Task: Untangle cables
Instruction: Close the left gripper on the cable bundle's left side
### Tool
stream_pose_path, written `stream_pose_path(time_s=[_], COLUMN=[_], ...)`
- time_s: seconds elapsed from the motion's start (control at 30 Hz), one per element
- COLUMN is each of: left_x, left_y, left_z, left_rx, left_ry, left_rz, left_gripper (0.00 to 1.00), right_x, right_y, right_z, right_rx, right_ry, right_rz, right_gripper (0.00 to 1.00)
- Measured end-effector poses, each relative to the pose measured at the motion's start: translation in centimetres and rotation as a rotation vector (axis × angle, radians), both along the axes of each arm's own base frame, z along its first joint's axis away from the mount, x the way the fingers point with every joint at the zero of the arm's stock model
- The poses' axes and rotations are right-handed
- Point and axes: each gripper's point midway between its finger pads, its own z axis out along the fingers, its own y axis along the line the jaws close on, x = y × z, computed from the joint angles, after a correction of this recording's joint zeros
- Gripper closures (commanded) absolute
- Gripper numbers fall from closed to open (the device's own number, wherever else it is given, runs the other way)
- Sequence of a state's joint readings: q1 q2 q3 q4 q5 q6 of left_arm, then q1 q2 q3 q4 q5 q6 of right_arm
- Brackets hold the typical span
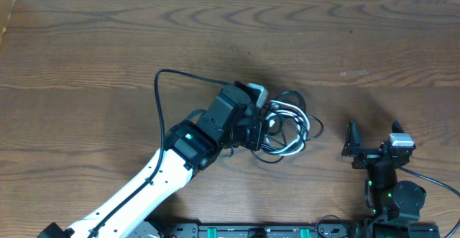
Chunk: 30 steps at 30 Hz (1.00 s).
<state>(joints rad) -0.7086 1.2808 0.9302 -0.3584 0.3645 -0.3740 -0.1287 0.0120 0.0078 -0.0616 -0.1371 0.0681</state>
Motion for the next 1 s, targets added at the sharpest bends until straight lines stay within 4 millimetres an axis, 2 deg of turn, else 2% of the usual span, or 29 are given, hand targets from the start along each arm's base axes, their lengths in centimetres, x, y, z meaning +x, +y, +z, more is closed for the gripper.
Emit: stream_pose_path(time_s=[0.3, 0.57, 1.0], left_x=[-0.2, 0.7, 0.1], left_y=[-1.5, -0.9, -0.4], left_z=[1.5, 1.3, 0.4], left_rx=[-0.076, -0.097, -0.068], left_ry=[-0.046, 0.043, 0.092], left_rz=[-0.084, 0.074, 0.094], left_gripper=[0.93, 0.93, 0.93], right_x=[0.0, 0.0, 0.0], right_y=[0.0, 0.0, 0.0], right_z=[0.0, 0.0, 0.0], right_rx=[0.000, 0.000, 0.000], right_ry=[0.000, 0.000, 0.000], right_rz=[0.000, 0.000, 0.000], right_gripper=[0.01, 0.01, 0.01])
